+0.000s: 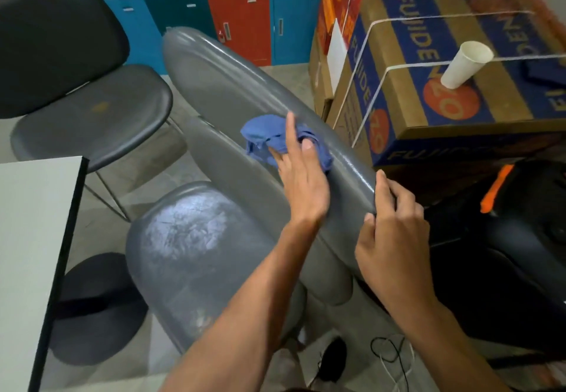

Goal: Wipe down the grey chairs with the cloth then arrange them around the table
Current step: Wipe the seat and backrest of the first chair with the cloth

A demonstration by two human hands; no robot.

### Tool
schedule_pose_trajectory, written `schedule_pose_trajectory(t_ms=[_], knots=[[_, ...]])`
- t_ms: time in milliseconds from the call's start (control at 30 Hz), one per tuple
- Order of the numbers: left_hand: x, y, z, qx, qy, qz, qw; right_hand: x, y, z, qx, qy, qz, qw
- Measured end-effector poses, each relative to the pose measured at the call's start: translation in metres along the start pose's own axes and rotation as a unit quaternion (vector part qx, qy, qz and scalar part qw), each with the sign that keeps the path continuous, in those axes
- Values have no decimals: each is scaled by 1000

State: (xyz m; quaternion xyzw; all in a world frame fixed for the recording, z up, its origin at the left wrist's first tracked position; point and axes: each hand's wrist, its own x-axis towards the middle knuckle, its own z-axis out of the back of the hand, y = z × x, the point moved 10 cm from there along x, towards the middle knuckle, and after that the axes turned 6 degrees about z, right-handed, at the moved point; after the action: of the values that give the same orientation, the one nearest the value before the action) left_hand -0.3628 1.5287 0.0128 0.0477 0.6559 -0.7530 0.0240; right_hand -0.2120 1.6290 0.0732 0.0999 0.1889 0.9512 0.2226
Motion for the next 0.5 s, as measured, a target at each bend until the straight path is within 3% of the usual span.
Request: schedule_pose_trajectory(t_ms=[100, 200, 267, 367, 500], knots=[[-72, 0, -25, 30, 79, -80, 993, 5, 2, 2, 13, 2, -38, 999], [-88, 45, -21, 54, 118, -55, 990, 4, 4, 3, 14, 2, -18, 1000], [-45, 65, -13, 73, 92, -12, 993, 2, 1, 1, 6, -10, 5, 1000], [26, 36, 0, 25, 33, 45, 998, 0, -1, 4, 3, -54, 23, 998], [13, -12, -16, 151, 65, -57, 985, -3, -1, 2, 18, -75, 21, 997]])
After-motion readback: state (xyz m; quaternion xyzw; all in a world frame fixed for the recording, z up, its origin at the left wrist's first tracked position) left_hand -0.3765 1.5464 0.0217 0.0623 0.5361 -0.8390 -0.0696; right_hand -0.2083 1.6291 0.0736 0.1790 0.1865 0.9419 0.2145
